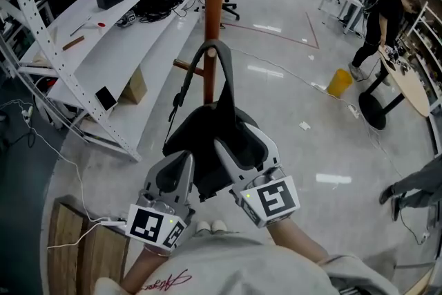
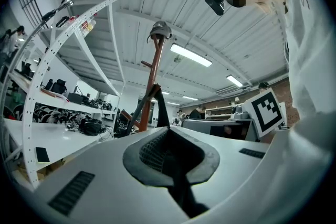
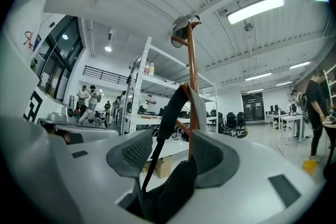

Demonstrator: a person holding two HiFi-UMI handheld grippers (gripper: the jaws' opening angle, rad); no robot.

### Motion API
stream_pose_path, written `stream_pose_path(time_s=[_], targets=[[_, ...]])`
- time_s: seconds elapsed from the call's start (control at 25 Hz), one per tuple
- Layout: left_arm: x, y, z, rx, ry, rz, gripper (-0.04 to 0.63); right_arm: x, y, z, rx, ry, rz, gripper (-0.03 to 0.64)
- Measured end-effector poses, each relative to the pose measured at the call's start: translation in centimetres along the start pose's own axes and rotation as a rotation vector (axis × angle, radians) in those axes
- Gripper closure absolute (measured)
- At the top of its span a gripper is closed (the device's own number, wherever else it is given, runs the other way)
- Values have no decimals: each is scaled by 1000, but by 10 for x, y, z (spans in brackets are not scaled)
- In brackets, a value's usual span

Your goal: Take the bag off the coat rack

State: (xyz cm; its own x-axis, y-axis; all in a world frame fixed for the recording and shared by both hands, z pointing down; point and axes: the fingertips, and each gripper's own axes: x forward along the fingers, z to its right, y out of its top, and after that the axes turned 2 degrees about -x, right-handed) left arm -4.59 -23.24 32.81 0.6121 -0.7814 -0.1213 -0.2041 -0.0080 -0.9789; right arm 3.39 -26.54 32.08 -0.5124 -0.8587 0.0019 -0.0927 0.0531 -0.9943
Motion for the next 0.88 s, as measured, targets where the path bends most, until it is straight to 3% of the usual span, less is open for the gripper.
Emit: stream_pose_path(time_s=[0.88], targets=[[3, -2, -30, 5, 79, -9, 575, 91, 3, 69, -16, -91, -42, 400]])
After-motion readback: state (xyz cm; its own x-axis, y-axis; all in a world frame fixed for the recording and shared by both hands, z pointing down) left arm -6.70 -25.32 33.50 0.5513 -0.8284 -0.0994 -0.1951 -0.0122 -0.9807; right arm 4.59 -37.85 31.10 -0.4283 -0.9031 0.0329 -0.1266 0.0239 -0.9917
